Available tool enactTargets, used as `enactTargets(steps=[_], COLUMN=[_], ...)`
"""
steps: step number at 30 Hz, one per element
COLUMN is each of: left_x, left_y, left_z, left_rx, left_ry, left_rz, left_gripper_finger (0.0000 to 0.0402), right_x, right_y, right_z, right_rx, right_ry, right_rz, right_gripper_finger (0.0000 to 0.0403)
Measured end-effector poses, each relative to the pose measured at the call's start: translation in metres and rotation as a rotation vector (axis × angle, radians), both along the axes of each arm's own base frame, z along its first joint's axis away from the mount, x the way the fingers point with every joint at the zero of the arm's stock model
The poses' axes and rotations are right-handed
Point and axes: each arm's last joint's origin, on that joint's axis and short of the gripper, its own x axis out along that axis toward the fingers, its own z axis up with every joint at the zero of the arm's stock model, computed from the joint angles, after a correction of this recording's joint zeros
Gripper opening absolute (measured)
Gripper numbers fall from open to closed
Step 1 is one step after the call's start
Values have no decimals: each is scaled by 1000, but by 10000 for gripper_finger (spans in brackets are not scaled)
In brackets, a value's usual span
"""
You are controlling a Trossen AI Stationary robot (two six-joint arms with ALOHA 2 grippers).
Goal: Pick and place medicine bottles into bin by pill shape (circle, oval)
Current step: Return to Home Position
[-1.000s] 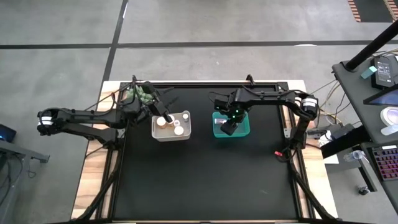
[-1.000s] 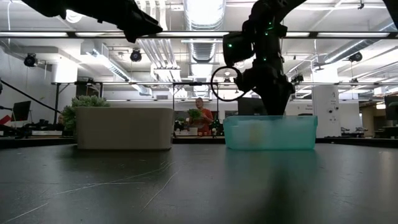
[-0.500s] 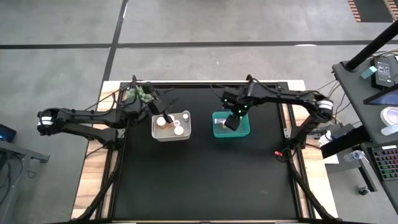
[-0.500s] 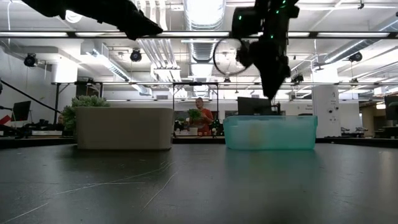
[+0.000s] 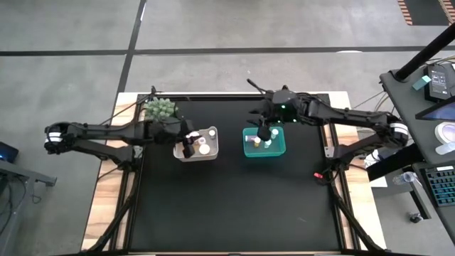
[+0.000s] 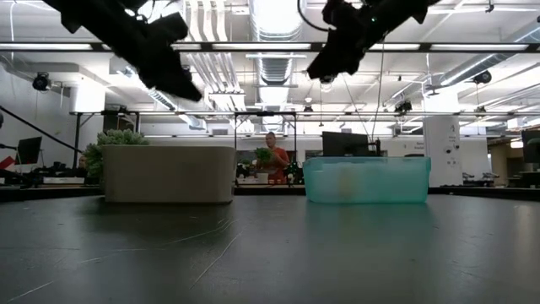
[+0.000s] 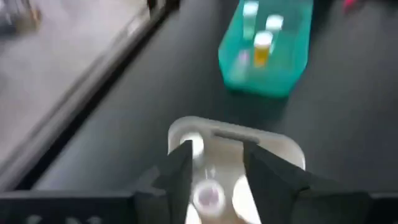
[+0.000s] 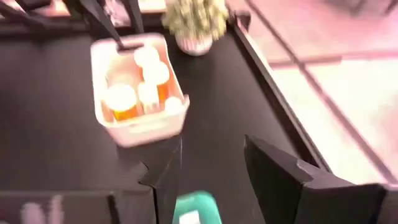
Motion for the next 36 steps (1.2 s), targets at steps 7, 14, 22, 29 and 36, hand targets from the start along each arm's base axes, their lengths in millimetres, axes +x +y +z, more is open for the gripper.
enactTargets(steps=[7, 14, 22, 29, 36], left_x=[4, 20, 29, 16, -16], left_y=[8, 26, 31, 22, 11], left_z=[-15, -23, -24, -11, -15], left_rx=[-184, -153, -65, -24, 53], left_ry=[283, 414, 416, 246, -55], left_rz=[98, 102, 24, -171, -269], left_gripper_finger=[14, 4, 0, 0, 0], right_x=[-9, -13, -28, -63, -102], right_y=[3, 5, 11, 25, 38], right_z=[-20, -44, -67, -82, -78], right_rx=[7, 67, -46, -182, -261], right_ry=[-54, -3, -75, -221, -333], right_rz=[19, -8, 81, 219, 223], right_gripper_finger=[151, 141, 122, 95, 60])
